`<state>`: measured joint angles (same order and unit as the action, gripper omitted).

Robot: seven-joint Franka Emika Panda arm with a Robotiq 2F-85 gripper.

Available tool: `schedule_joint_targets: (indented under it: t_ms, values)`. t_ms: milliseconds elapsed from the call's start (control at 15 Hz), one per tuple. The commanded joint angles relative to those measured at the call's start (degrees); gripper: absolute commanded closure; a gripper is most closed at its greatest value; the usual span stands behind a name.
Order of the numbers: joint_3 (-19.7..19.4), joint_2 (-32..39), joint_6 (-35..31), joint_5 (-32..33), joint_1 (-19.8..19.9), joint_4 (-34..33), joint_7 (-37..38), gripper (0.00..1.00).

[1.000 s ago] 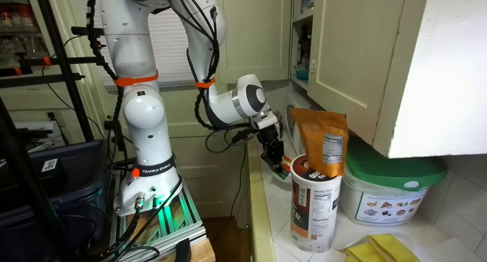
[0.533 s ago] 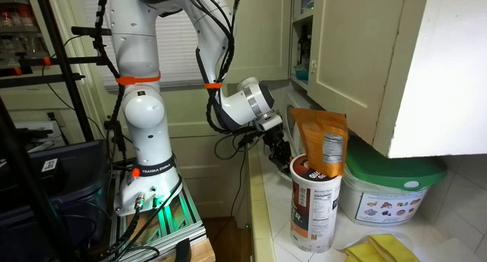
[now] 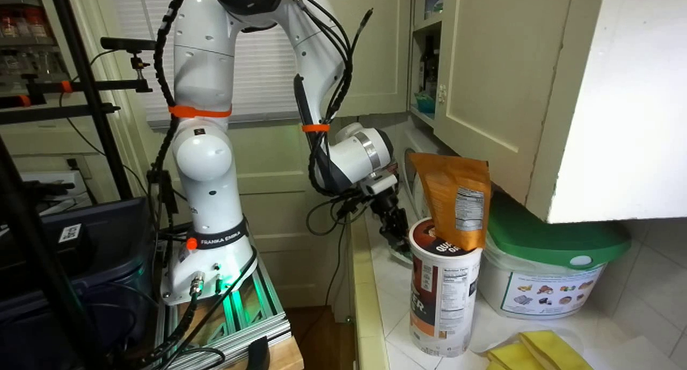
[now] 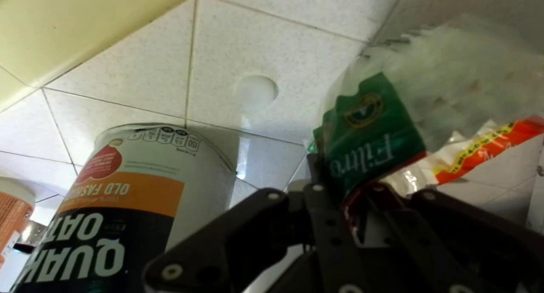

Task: Remove the packet of cupcake holders from the middle shelf and put them on the countertop

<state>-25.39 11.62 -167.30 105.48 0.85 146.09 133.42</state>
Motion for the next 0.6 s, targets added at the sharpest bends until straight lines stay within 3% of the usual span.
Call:
schedule_joint_targets:
  t_ms: [0, 133, 200, 267, 533]
  values:
    - [2.4, 4.6, -0.7, 6.4, 0.5, -3.6, 11.2, 0.97]
    - [3.5, 6.0, 0.2, 8.5, 0.7, -4.7, 12.9, 0.97]
    - [3.8, 6.5, 0.9, 9.3, 0.8, -5.0, 13.4, 0.63]
    - [4.2, 6.8, 1.5, 10.1, 0.9, -5.3, 13.8, 0.62]
    - [3.7, 5.7, 1.3, 5.4, 0.7, -3.4, 7.1, 0.33]
